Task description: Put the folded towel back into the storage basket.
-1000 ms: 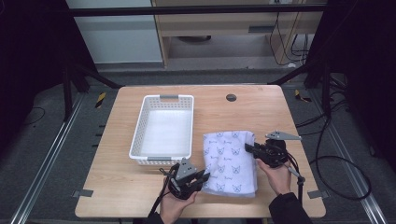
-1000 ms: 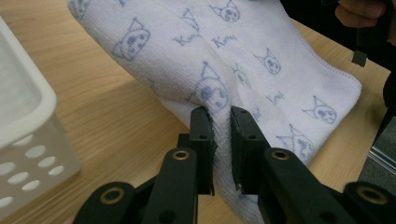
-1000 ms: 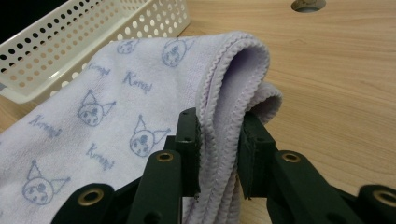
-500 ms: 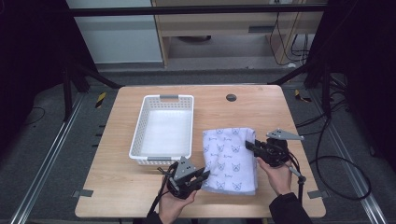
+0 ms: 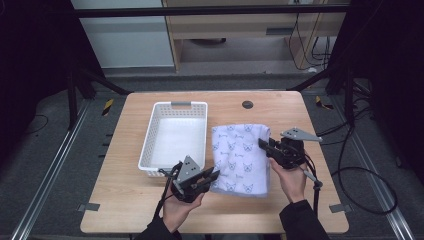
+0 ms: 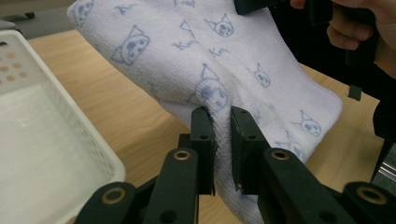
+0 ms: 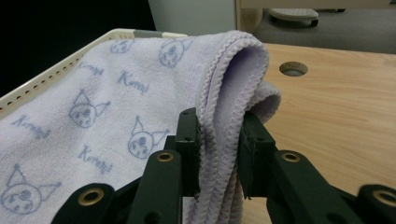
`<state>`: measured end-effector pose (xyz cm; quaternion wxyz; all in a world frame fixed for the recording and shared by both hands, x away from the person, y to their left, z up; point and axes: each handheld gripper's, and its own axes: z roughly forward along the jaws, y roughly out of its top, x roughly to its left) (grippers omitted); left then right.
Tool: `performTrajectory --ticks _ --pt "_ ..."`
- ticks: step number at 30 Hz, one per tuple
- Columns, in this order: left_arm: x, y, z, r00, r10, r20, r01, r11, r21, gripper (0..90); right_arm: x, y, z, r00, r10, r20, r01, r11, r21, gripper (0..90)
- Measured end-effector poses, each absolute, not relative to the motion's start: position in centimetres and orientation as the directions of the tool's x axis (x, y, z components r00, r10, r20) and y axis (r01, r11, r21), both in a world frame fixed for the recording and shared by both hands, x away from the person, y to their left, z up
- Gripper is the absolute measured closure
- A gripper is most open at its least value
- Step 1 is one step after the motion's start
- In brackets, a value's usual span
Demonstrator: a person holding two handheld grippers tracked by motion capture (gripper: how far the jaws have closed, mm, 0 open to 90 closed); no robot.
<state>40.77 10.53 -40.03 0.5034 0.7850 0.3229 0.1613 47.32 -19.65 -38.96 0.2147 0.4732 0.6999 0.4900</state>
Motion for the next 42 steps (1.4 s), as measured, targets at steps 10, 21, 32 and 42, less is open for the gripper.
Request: performTrajectory --ticks 10,21,32,42 --pt "41.3 11.9 -39.0 0.729 0.682 -0.052 0.320 -0.273 0.907 80.3 47.4 -17.8 -37.3 -0.436 0.889 0.138 0.414 0.063 0.908 72.7" --pt "41.8 12.5 -38.4 0.732 0.680 -0.052 0.310 -0.263 0.914 80.3 47.4 -17.1 -36.4 -0.409 0.904 0.126 0.392 0.050 0.919 72.7" --pt "42.0 13.8 -37.6 0.703 0.709 -0.057 0.309 -0.232 0.922 80.4 47.3 -16.0 -35.4 -0.423 0.900 0.108 0.363 0.060 0.930 72.7" --pt "42.4 15.4 -36.6 0.671 0.737 -0.073 0.309 -0.190 0.932 80.4 48.2 -14.3 -34.3 -0.439 0.893 0.099 0.345 0.066 0.936 72.8"
